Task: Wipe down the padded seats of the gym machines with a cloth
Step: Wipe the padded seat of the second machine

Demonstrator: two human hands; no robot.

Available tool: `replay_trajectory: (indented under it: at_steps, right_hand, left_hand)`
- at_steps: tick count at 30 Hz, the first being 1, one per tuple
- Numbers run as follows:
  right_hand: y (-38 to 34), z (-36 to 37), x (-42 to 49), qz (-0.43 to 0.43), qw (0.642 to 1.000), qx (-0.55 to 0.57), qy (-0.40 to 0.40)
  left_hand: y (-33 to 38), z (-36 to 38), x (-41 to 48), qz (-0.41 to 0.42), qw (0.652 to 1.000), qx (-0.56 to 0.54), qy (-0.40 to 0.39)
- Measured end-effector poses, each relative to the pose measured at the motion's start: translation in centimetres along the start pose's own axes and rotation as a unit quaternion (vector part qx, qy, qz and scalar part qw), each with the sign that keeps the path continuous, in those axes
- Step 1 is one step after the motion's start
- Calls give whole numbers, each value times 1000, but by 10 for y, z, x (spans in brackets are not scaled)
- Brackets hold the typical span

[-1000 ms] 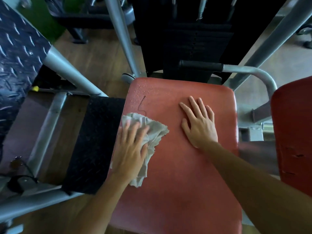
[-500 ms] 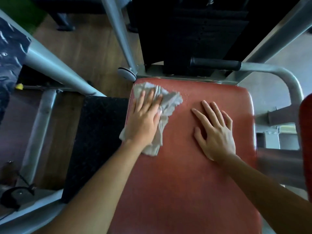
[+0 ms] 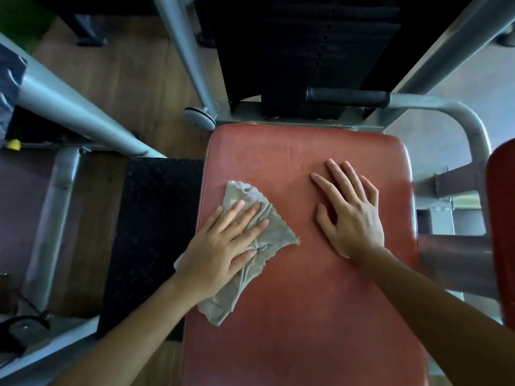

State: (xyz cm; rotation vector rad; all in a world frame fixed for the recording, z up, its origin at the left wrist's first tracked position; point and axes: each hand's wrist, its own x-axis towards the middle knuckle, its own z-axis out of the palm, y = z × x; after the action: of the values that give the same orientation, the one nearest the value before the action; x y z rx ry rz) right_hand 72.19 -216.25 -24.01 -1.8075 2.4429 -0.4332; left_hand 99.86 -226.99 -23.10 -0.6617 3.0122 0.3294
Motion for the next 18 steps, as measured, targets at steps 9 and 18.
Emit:
replay_trajectory:
  at_steps: [9, 18]
  right_hand:
    - [2, 3, -2, 13, 999, 24, 19]
    - [4, 9, -6, 122, 989, 55, 61]
  left_hand:
    - [-47, -11, 115, -126, 988, -11, 86]
    - [-46, -9, 138, 65, 997, 6, 47]
